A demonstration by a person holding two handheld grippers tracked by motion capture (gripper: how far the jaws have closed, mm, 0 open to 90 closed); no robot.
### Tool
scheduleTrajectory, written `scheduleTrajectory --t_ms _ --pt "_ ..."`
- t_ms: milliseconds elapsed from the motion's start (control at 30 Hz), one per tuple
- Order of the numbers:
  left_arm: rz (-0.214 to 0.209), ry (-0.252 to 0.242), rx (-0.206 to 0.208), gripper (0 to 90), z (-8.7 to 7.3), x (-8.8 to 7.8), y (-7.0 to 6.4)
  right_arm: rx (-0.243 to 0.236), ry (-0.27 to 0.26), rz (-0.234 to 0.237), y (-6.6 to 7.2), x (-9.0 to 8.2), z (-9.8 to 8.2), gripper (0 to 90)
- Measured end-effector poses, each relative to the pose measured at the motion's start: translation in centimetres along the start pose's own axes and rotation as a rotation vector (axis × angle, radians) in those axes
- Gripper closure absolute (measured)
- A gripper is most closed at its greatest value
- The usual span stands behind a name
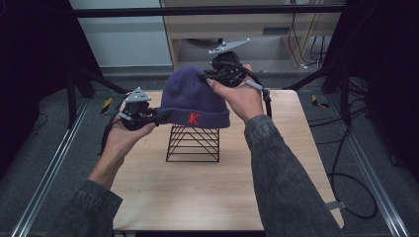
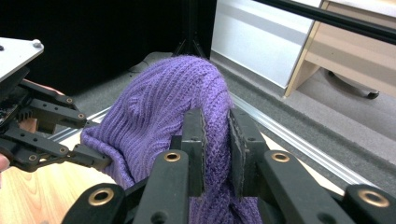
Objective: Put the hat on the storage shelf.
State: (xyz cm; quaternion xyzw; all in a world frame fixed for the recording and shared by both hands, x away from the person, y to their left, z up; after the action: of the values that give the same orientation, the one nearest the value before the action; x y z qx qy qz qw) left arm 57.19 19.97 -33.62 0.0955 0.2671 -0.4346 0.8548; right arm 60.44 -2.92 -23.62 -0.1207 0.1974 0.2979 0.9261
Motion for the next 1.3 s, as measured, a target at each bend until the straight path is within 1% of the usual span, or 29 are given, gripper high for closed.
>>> scheduleTrajectory --t_ms 67,167,233,333,400,467,667,767,967,1300 --pt "-0.003 0.006 0.004 67.2 -0.3 0.1 0.0 -0.003 0.007 0.001 0.1 0.2 -0.3 77.7" --pt "-0.009 0.011 -0.001 67.2 -1.0 0.2 0.2 -0.002 0.021 0.007 0.4 0.4 -0.8 77.5" --pt "-0.009 0.015 -0.005 67.3 -1.1 0.2 0.2 -0.007 0.022 0.008 0.4 0.5 -0.9 77.5" --pt "-0.009 0.025 0.0 67.3 -1.4 0.3 0.2 -0.009 0.028 0.013 0.6 0.7 -1.2 77.5" --pt "-0.01 0.037 0.004 67.4 -1.8 0.6 0.2 -0.014 0.034 0.018 0.7 0.9 -1.5 77.5" --pt "-0.009 0.04 0.0 67.4 -2.1 0.7 0.3 -0.018 0.038 0.021 0.9 1.0 -1.7 77.4" --pt "-0.012 0.043 -0.006 67.4 -2.6 0.8 0.3 -0.024 0.048 0.026 1.1 1.2 -2.1 77.4" --pt "-0.013 0.045 -0.004 67.4 -2.9 0.9 0.4 -0.037 0.053 0.03 1.3 1.2 -2.3 77.2" --pt "-0.013 0.05 -0.011 67.4 -3.3 1.0 0.5 -0.04 0.061 0.042 1.5 1.2 -2.6 77.1" --pt "-0.016 0.057 -0.009 67.4 -3.7 1.2 0.5 -0.047 0.069 0.054 1.7 1.1 -3.1 77.2"
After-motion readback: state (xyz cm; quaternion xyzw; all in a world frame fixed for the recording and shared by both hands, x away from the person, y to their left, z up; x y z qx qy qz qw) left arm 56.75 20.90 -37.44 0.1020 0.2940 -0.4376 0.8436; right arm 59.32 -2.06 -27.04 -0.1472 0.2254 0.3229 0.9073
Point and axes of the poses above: each handheld gripper's, and its own axes: x roughly forward along the jaws, z roughly out of its top, y roughly to its left, the point moved 4 cm from there along x, roughly forward along the jaws, and after that the axes turned 10 degrees about -z, right-handed, at the moved point
